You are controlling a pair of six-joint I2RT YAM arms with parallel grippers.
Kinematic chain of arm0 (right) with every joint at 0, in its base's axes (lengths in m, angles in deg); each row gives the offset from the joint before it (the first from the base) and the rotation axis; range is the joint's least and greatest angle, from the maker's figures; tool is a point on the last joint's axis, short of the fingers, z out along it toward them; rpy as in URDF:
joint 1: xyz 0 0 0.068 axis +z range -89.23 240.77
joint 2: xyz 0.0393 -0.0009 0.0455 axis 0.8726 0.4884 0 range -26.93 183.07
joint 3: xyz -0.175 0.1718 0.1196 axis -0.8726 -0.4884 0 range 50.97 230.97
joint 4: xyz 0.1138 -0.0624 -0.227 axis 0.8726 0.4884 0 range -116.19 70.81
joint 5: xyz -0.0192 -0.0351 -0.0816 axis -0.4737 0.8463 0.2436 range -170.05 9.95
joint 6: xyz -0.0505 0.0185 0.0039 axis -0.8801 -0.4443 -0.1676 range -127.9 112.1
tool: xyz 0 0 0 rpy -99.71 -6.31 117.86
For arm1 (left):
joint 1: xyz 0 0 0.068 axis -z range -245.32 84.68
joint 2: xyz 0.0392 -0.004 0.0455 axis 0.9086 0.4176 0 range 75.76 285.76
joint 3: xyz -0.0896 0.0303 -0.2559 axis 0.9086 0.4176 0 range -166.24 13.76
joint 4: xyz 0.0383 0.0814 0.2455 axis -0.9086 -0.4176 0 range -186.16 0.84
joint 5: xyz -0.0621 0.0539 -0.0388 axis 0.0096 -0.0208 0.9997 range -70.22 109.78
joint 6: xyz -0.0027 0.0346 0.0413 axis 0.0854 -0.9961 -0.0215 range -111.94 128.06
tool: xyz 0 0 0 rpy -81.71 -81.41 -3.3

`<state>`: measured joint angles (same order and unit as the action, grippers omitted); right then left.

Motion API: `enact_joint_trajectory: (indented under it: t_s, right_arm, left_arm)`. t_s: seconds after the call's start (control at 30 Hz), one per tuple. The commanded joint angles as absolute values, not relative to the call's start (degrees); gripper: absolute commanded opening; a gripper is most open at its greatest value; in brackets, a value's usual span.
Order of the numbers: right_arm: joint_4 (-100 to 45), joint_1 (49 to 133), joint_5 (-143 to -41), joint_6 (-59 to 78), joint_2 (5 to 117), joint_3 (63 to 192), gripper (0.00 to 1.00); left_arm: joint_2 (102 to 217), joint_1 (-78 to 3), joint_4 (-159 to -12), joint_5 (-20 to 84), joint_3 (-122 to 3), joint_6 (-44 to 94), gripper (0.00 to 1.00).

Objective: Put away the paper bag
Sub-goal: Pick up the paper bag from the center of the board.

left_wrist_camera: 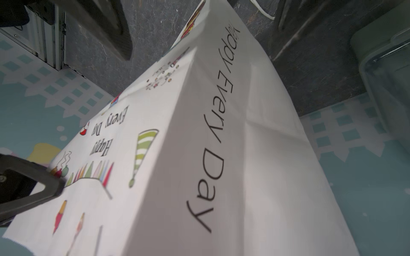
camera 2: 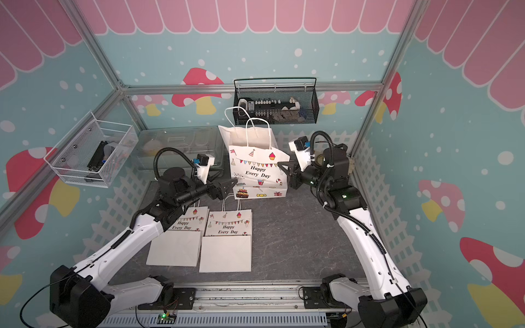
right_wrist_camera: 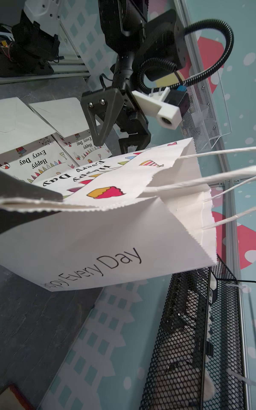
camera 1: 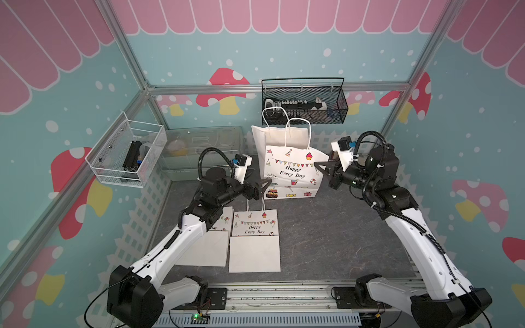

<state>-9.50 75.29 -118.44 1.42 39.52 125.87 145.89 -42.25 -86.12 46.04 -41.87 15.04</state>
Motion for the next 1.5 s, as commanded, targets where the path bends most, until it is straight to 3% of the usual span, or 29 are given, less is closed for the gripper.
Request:
enact_joint_trajectory:
  t_s: [0.0, 0.27, 0.43, 1.07, 1.13, 1.27, 1.47]
  right_arm:
    - [-10.08, 74.48, -125.05, 2.97, 38.63, 127.78, 0.0]
    - [-12.96, 73.64, -127.99, 6.12, 38.94, 127.11, 0.0]
    - [-15.24, 73.52, -128.74, 8.19, 38.98, 126.65, 0.0]
    - [-16.86, 72.82, -126.24, 11.01, 36.52, 126.38, 0.0]
    - [-17.06, 72.86, -126.69, 11.44, 36.29, 126.46, 0.06]
    - [-15.69, 72.57, -125.3, 11.37, 36.13, 126.91, 0.22]
    - [-14.44, 70.52, -121.58, 13.82, 35.69, 127.18, 0.64]
  left_arm:
    - [146.42, -40.45, -85.92, 48.04, -43.96, 13.29, 0.96]
    - [146.92, -38.69, -84.53, 53.2, -45.3, 14.12, 0.91]
    - [148.0, -38.6, -83.26, 58.87, -46.46, 16.22, 0.78]
    - [147.04, -38.42, -82.66, 61.84, -47.28, 18.44, 0.06]
    - [146.77, -38.52, -82.57, 61.88, -47.37, 18.84, 0.0]
    - [145.75, -39.11, -81.64, 62.24, -46.85, 20.12, 0.0]
    - [144.46, -41.58, -82.54, 65.1, -46.88, 22.74, 0.0]
